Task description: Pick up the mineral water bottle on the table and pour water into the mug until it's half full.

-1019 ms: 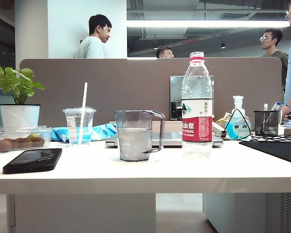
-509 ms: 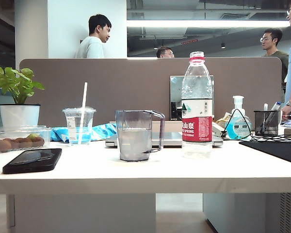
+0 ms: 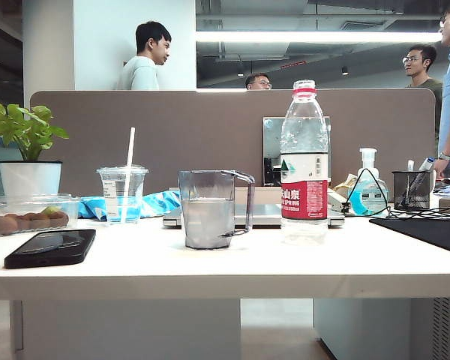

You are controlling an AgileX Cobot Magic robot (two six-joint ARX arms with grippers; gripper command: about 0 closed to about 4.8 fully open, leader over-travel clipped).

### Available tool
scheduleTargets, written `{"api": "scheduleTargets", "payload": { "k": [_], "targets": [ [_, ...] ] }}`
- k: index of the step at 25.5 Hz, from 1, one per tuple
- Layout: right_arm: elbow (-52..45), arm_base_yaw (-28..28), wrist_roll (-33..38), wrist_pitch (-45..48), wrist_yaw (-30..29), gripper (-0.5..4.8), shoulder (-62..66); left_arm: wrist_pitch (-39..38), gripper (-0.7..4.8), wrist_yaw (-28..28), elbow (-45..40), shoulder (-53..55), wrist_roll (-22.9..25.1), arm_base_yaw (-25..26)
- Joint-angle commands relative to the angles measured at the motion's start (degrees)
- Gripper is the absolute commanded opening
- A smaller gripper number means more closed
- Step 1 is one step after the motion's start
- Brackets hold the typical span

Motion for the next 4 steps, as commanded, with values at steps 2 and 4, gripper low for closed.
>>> {"api": "scheduleTargets", "payload": {
  "k": [2, 4],
  "targets": [
    [-0.1, 0.0, 0.2, 0.7, 0.0, -0.05, 0.0, 0.7, -0.04, 0.2, 0.2, 0.0, -0.2, 0.0],
    [-0.1, 0.0, 0.2, 0.7, 0.1, -0.05, 0.0, 0.7, -0.04, 0.3, 0.2, 0.0, -0.2, 0.0]
  ]
}}
